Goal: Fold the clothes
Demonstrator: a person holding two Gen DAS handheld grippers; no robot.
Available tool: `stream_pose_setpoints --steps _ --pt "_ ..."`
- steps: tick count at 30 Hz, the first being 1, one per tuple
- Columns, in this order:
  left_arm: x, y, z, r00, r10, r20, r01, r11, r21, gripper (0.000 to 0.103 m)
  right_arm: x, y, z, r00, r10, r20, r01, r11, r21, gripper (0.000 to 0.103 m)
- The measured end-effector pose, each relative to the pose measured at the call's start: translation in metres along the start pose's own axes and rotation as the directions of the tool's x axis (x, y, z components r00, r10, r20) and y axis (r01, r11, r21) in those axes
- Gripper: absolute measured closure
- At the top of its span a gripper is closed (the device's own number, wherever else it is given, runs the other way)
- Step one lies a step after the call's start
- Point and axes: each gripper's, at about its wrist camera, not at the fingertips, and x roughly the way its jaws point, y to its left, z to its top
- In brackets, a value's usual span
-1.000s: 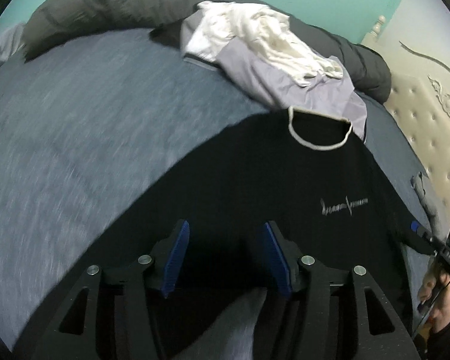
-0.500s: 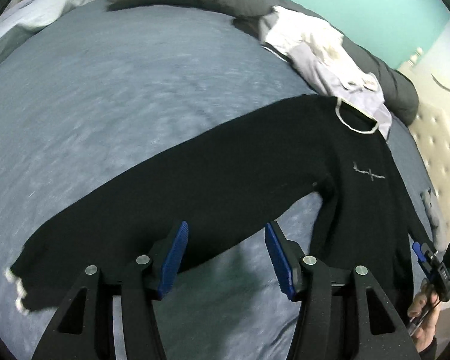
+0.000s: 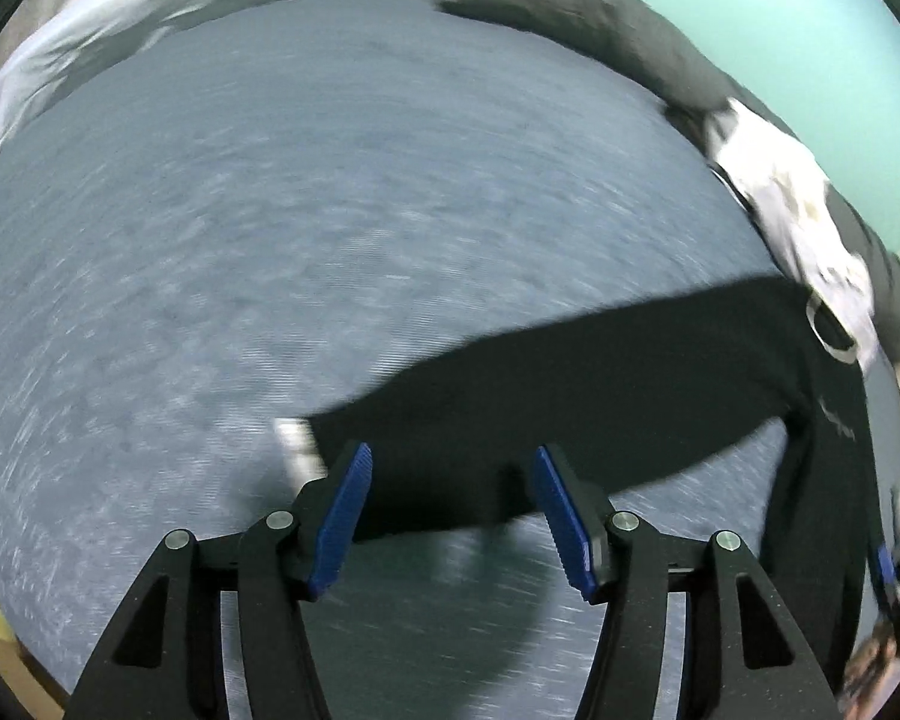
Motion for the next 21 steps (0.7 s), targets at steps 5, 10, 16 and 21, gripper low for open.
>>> stream_pose_setpoints --steps 5,10,16,21 --pt "0.009 0.027 0.001 1.0 0.02 0.007 -0.019 0.997 -0.074 0.042 0.005 0.002 -0.001 1.0 -0.002 -0.007 0.002 1.0 -0.007 0.058" --pt "0.017 0.037 0.0 1.0 -0.01 0.01 0.011 0.994 -0.107 0.042 0.011 0.004 -0.003 1.0 -0.008 -0.02 0.008 1.0 -0.018 0.057" --pt "0.023 0.026 0.007 0.999 -0.02 0.04 0.022 0.999 -0.047 0.043 0.014 0.002 -0.007 0.999 -0.021 -0.029 0.021 1.0 -0.017 0.057" --pt "0.028 0.02 0.01 1.0 0.005 0.029 -0.005 1.0 0.006 0.091 0.014 0.0 -0.007 0.999 -0.027 -0.03 0.026 1.0 -0.011 0.057"
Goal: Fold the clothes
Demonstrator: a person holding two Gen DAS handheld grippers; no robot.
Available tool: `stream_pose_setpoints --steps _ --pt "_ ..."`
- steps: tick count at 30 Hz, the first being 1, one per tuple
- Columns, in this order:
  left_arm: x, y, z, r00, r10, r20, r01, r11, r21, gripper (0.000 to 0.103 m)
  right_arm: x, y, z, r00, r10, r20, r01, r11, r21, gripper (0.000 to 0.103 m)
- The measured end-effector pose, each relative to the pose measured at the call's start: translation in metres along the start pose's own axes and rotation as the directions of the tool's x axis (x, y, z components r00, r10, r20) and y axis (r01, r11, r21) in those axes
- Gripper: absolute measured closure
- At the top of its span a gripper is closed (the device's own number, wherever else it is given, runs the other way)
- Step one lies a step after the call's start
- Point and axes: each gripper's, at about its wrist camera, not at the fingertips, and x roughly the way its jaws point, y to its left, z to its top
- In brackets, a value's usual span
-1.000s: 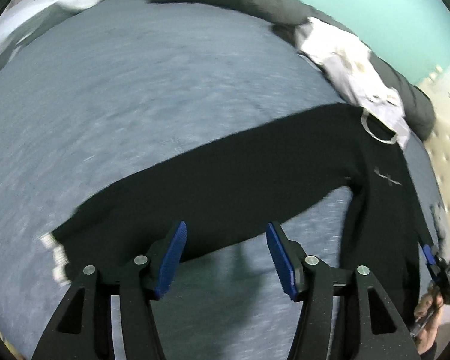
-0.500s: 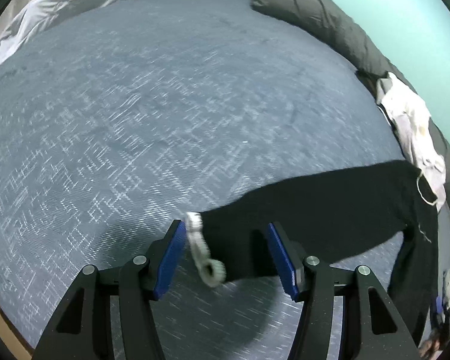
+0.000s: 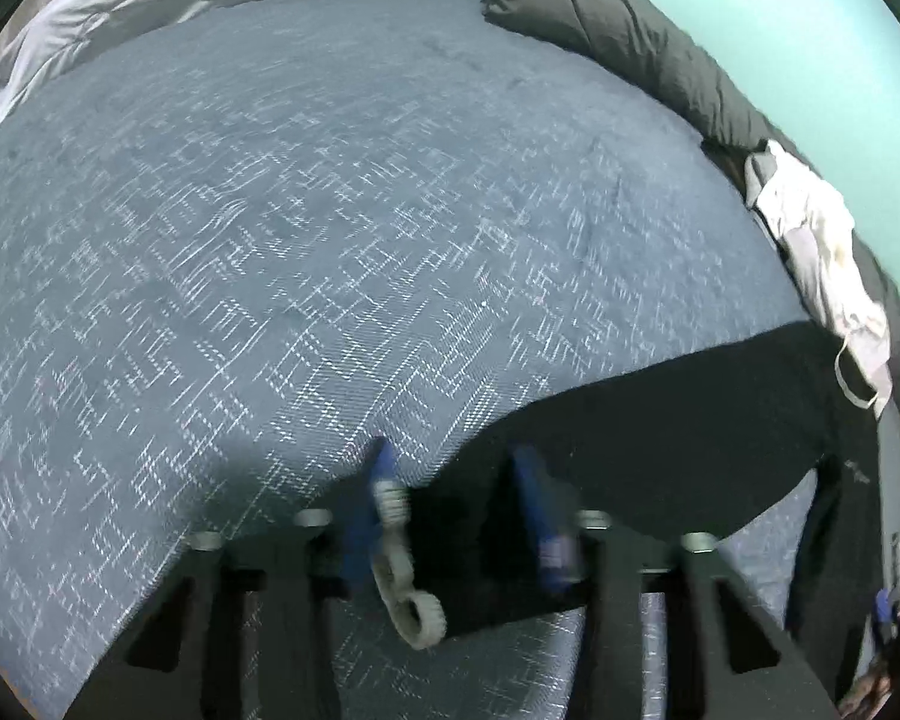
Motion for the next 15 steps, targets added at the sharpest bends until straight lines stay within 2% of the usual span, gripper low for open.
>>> stream_pose_setpoints --steps 4,7,11,15 --pt "-0.012 -0.01 0.002 0.999 0.023 0.023 -0.024 0.997 0.068 0.096 0.0 0.001 0.0 1.0 0.002 -0.002 -0.002 1.0 0.0 0.057" --pt "-0.031 -0.014 0.014 0.996 0.036 0.082 -0.042 0.996 0.084 0.096 0.001 0.001 -0.001 1.0 0.002 -0.004 -0.002 1.0 0.001 0.057" --pt "-0.052 -0.016 0.042 0.989 0.048 0.143 -0.061 0.994 0.086 0.097 0.0 0.001 0.0 1.0 0.002 -0.005 -0.002 1.0 -0.002 0.057" --pt "-0.053 -0.017 0.077 0.984 0.075 0.164 -0.087 0.994 0.072 0.097 0.002 0.002 -0.002 1.0 -0.004 -0.01 0.004 1.0 -0.007 0.057"
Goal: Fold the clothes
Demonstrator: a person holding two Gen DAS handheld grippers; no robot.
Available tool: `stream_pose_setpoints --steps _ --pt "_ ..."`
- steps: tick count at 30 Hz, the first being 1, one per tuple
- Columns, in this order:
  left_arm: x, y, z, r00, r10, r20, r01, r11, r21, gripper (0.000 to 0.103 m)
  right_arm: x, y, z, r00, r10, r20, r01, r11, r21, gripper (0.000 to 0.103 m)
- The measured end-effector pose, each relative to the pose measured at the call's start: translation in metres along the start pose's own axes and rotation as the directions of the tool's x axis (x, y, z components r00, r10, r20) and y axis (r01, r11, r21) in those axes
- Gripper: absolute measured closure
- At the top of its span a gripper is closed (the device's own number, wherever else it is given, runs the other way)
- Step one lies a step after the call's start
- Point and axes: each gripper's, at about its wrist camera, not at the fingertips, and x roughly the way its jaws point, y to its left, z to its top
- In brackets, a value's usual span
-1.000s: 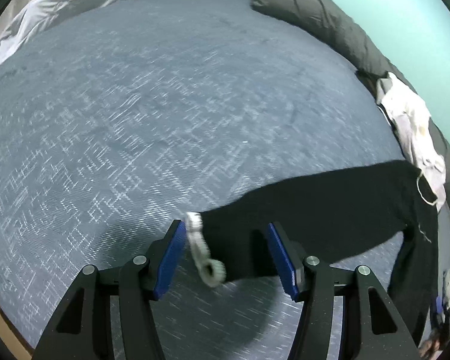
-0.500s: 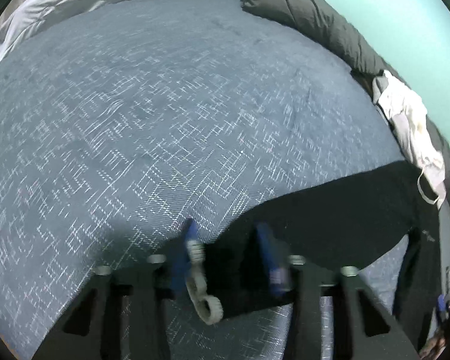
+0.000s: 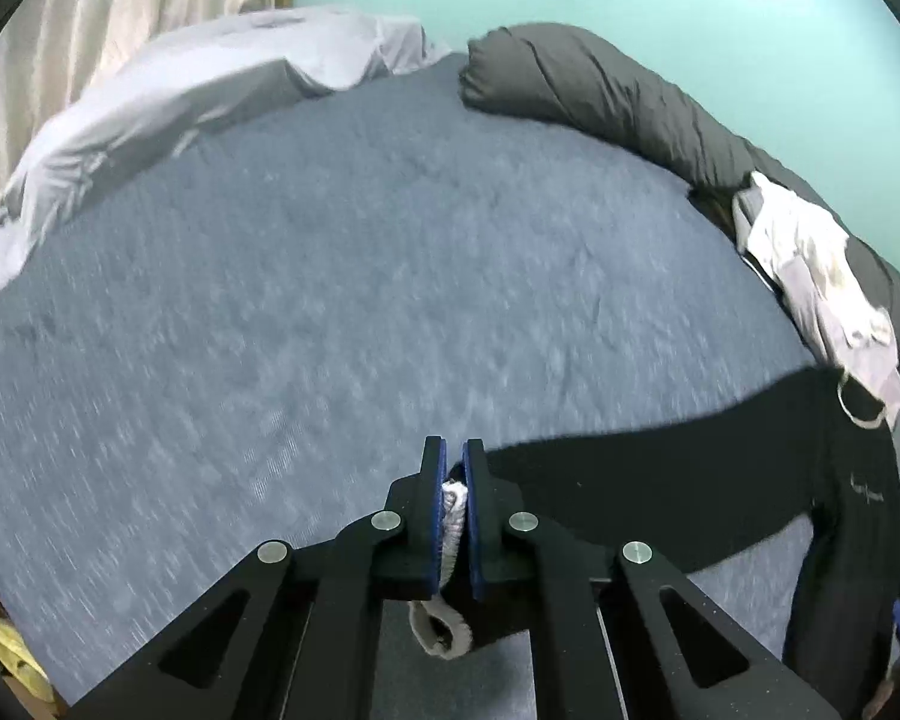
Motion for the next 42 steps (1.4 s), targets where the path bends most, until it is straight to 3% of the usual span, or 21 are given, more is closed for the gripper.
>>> stream_pose_setpoints --steps 4,9,11,12,13,16,18,20,23,25,28,35,40,41,42 --pt "0.02 0.006 0.018 0.999 0.028 -0.017 -0.028 0.999 -0.027 0.097 0.003 -0.001 -0.001 1.0 -0.01 -0.009 0.01 1.0 -0.004 0.057" --pt "0.042 0.017 0.012 0.995 0.039 -0.095 -0.046 0.996 -0.07 0.095 0.008 -0.005 -0.001 1.0 -0.018 -0.024 0.018 1.0 0.003 0.057" --pt "0.041 0.025 0.004 0.992 0.044 -0.117 -0.056 0.993 -0.102 0.089 0.009 -0.006 -0.001 1.0 -0.016 -0.026 0.017 1.0 0.009 0.057" --pt "0.039 0.029 0.0 0.99 0.054 -0.128 -0.069 0.99 -0.12 0.075 0.009 -0.006 -0.001 1.0 -0.015 -0.027 0.016 1.0 0.012 0.057" --pt "0.034 0.029 -0.003 0.991 0.05 -0.128 -0.065 0.991 -0.119 0.068 0.008 -0.006 -0.001 1.0 -0.012 -0.027 0.012 1.0 0.015 0.057" --pt "0.017 0.002 -0.015 0.993 0.027 -0.113 -0.03 0.999 -0.02 0.067 0.005 -0.005 0.0 1.0 -0.002 -0.019 0.002 1.0 0.017 0.057" --pt "0.014 -0.028 -0.023 0.989 -0.053 -0.136 0.058 0.998 0.031 0.067 0.002 -0.004 0.001 1.0 0.005 -0.013 -0.005 1.0 0.018 0.057" --pt "0.019 -0.074 -0.04 0.97 -0.156 -0.188 0.172 0.982 0.072 0.066 0.0 -0.003 0.001 1.0 0.009 -0.008 -0.009 1.0 0.02 0.057" --pt "0.027 -0.145 -0.065 0.914 -0.3 -0.274 0.342 0.932 0.121 0.066 -0.001 -0.004 0.002 1.0 0.012 -0.012 -0.012 1.0 0.027 0.057" --pt "0.037 -0.192 -0.082 0.875 -0.365 -0.319 0.424 0.895 0.138 0.066 -0.001 -0.007 0.003 1.0 0.007 -0.02 -0.006 0.999 0.031 0.057" --pt "0.048 -0.242 -0.101 0.843 -0.399 -0.36 0.481 0.86 0.172 0.066 -0.002 -0.013 0.004 1.0 -0.011 -0.024 0.012 0.999 0.042 0.053" --pt "0.076 -0.306 -0.119 0.816 -0.409 -0.41 0.515 0.836 0.191 0.066 -0.005 -0.025 0.009 1.0 -0.01 -0.02 0.011 0.997 0.074 0.052" --pt "0.092 -0.32 -0.121 0.822 -0.399 -0.406 0.504 0.842 0.193 0.068 -0.005 -0.026 0.011 1.0 0.003 -0.02 -0.001 0.997 0.079 0.052" --pt "0.093 -0.323 -0.122 0.823 -0.398 -0.405 0.504 0.841 0.199 0.07 -0.006 -0.026 0.011 1.0 0.004 -0.019 -0.002 0.997 0.08 0.052" --pt "0.094 -0.325 -0.123 0.822 -0.398 -0.407 0.507 0.837 0.205 0.081 -0.006 -0.027 0.012 1.0 0.005 -0.018 -0.004 0.997 0.081 0.052"
